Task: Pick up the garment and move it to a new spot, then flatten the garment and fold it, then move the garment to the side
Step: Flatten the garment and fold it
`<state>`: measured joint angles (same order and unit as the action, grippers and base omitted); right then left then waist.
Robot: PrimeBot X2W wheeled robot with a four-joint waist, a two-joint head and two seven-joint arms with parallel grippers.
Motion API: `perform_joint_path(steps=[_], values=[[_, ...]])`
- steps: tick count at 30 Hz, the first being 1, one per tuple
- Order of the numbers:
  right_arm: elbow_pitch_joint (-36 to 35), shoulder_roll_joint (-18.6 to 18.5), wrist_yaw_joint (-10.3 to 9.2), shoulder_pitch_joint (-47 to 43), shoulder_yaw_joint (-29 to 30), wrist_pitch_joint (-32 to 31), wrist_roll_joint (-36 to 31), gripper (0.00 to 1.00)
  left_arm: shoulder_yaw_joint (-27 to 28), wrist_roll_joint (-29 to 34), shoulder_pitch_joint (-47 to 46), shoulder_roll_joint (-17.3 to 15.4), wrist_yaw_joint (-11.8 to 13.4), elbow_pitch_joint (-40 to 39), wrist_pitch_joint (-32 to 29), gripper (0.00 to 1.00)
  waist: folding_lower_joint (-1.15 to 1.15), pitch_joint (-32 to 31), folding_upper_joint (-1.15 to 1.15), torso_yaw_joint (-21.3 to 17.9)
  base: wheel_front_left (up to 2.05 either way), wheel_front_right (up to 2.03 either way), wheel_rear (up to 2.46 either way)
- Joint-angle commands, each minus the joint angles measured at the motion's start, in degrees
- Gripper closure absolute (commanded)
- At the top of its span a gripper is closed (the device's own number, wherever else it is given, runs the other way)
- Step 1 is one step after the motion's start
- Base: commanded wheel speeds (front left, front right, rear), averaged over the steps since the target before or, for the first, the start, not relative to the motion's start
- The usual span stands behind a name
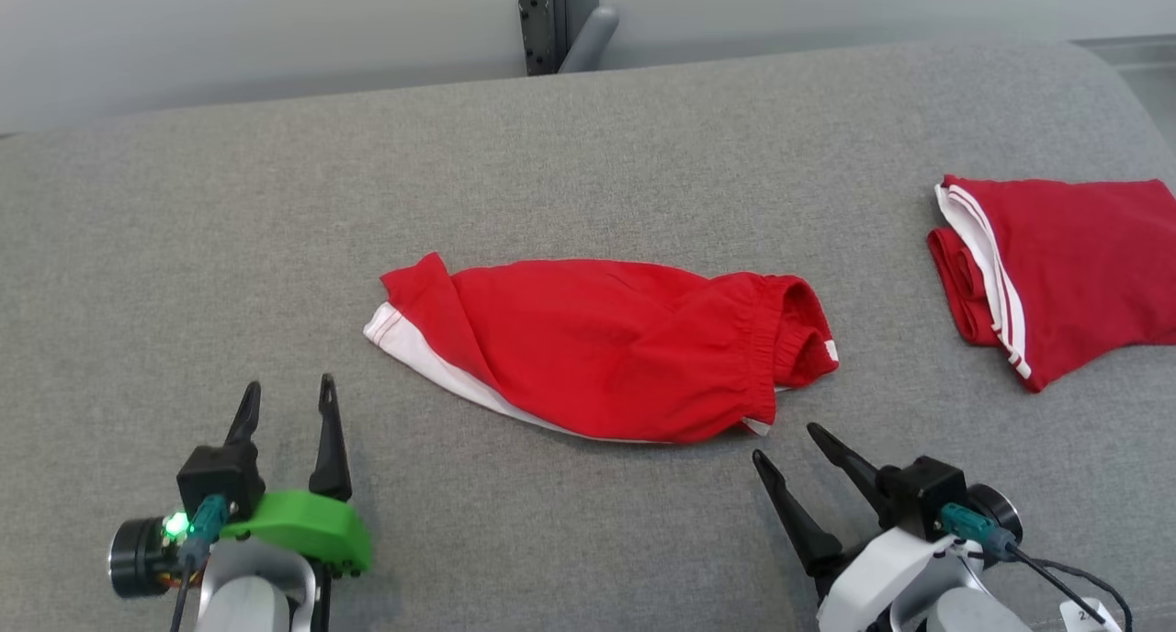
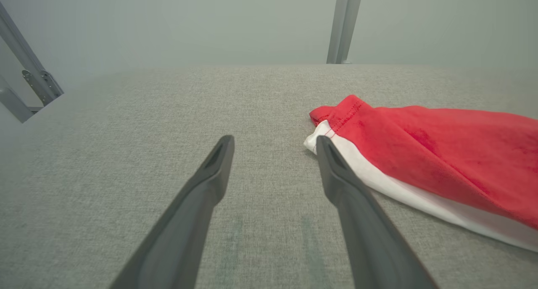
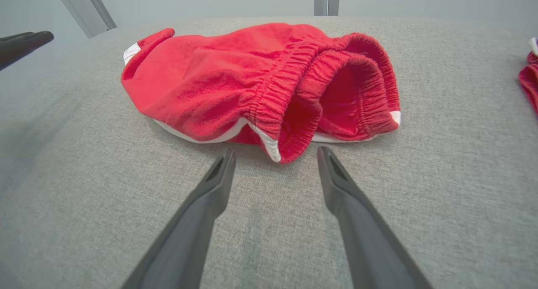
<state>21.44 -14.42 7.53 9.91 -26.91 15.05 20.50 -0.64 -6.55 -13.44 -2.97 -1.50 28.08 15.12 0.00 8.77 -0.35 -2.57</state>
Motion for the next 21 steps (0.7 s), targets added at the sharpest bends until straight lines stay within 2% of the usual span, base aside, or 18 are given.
perform_joint_path(steps=[1, 6, 11, 21], values=[[0.1, -0.1, -0.09, -1.5, 0.4, 0.2, -0.2, 0.0, 0.6, -0.3, 2.3, -0.1, 0.4, -1.1, 0.0, 0.0, 0.0, -3.3, 0.35, 0.6, 0.0, 0.0, 0.0], [-0.1, 0.4, -0.09, -4.6, 1.3, 0.2, -0.5, 0.0, 1.4, -1.4, 9.6, 0.0, 0.7, -5.7, 0.0, 0.0, 0.0, -6.0, 0.35, 0.4, 0.0, 0.0, 0.0], [-0.5, 1.0, -0.09, -6.5, 2.0, 0.2, -1.0, 0.0, -0.2, -2.5, 14.8, 0.0, 1.5, -9.0, 0.0, 0.0, 0.0, -6.6, 0.35, 0.5, 0.0, 0.0, 0.0], [-1.1, 1.1, -0.09, -6.3, 2.9, 0.2, -2.1, 0.0, -2.2, -2.0, 13.4, 0.0, 1.4, -10.3, 0.0, 0.0, 0.0, -5.3, 0.35, 1.4, 0.0, 0.0, 0.0]])
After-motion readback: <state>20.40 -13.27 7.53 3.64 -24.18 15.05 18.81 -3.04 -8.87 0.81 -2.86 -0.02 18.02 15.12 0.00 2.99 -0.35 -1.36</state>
